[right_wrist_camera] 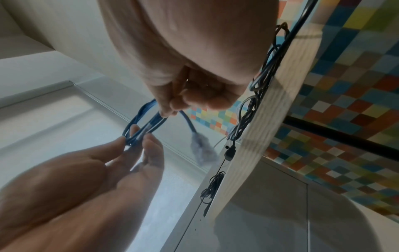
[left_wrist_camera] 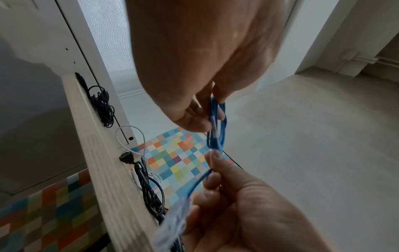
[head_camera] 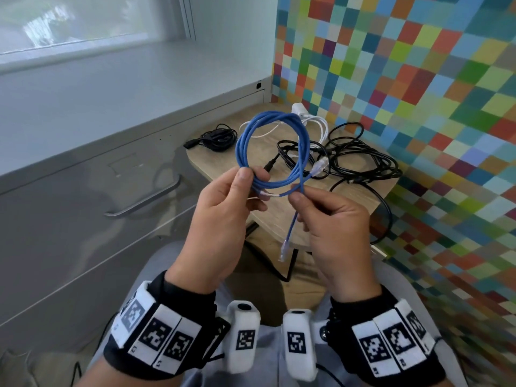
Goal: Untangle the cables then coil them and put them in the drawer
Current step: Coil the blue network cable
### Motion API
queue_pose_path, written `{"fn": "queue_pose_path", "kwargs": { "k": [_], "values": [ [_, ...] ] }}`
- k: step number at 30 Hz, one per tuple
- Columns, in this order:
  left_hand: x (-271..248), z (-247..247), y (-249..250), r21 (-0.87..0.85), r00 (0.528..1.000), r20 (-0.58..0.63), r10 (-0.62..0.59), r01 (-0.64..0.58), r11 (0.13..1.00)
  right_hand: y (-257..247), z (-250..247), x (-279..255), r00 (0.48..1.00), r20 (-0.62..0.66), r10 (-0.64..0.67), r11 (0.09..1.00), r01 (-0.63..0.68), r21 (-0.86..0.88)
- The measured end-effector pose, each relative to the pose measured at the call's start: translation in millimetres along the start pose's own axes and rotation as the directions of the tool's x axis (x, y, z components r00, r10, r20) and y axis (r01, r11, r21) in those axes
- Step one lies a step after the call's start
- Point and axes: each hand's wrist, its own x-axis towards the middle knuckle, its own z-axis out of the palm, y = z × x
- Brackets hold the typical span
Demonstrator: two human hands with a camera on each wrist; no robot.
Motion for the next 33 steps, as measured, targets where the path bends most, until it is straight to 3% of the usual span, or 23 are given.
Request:
{"fn": "queue_pose_path", "kwargs": {
  "k": [11,21,24,28,33],
  "values": [
    [-9,7,-2,0.006,0.992,0.085,-0.095,0.095,0.995,3,-2,2,0.994,0.056,0.092,0.964,-0.103,0.244],
    [-8,6,-6,-0.054,0.979,0.118,-0.166,0.173,0.983,-6,-8,4,0.956,0.147,0.254,0.819,-0.294,0.492],
    [-7,5,-10,-0.04,0.972,0.133,-0.192,0.199,0.979,-5,-7,3,0.958,0.158,0.24,0.826,-0.287,0.486],
    [-6,5,-12,-0.048,0.964,0.15,-0.221,0.23,0.972,-1,-3,2,0.968,0.083,0.237,0.872,-0.25,0.42],
    [-5,6,-10,-0.193,0.933,0.182,-0.309,0.342,0.919,4,-3,3,0.973,0.018,0.232,0.895,-0.22,0.388]
  ]
}}
